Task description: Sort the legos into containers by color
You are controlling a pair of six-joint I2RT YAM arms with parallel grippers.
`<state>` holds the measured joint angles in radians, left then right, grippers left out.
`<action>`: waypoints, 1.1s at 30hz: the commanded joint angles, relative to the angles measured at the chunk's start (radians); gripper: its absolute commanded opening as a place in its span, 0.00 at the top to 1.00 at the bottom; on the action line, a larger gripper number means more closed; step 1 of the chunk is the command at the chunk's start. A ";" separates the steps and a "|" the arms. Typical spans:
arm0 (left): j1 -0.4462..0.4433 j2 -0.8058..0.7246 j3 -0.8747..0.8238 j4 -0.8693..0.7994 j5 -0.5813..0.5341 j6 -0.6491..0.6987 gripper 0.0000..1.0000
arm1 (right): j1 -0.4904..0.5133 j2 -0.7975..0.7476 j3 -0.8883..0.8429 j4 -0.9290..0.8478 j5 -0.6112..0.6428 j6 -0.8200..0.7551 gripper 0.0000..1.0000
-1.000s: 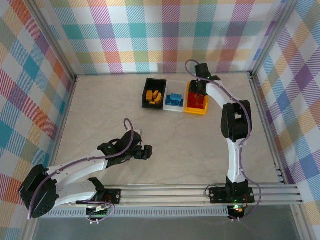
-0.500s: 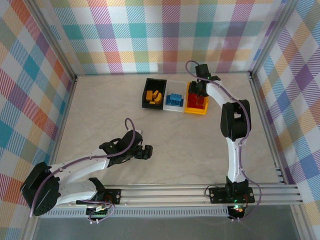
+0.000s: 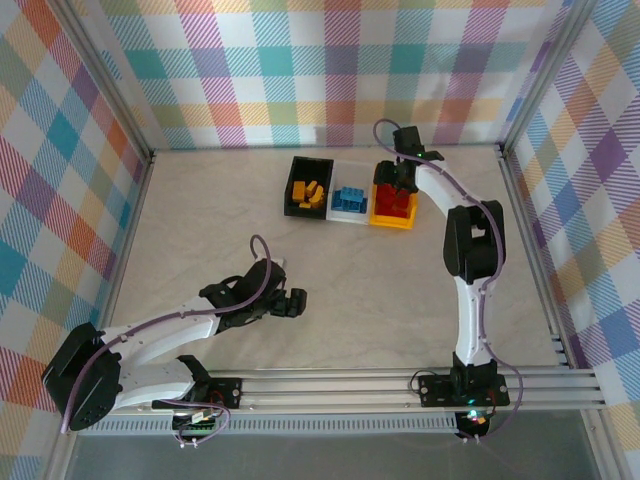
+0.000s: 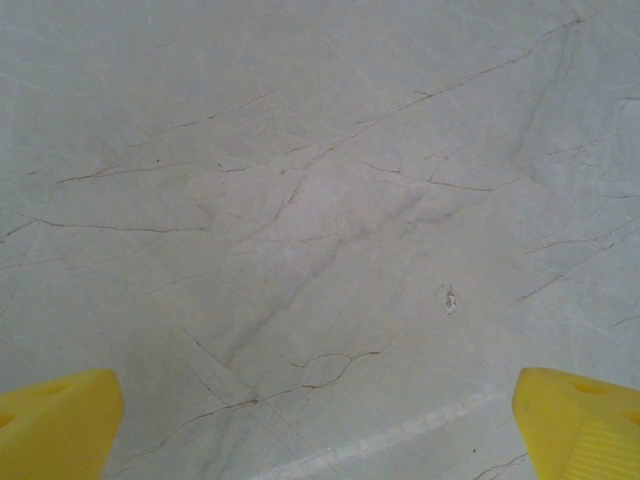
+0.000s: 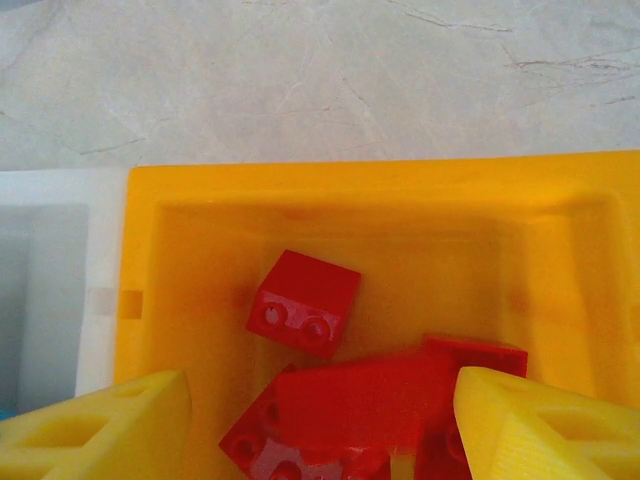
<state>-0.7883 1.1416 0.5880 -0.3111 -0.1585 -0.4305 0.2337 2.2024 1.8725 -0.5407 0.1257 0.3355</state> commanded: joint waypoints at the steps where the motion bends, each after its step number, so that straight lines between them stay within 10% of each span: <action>1: 0.008 -0.031 0.018 0.013 -0.003 -0.012 0.00 | -0.011 -0.103 -0.021 0.000 -0.036 0.006 0.26; 23: 0.010 -0.380 -0.030 -0.131 -0.152 -0.097 0.00 | -0.040 -0.606 -0.373 0.117 -0.498 -0.002 0.00; 33: 0.010 -0.522 -0.056 -0.071 -0.282 0.006 0.00 | -0.048 -1.065 -0.889 0.443 -0.321 -0.182 0.00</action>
<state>-0.7872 0.6636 0.5510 -0.4355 -0.3740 -0.4839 0.1871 1.2011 1.0489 -0.2203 -0.2806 0.2146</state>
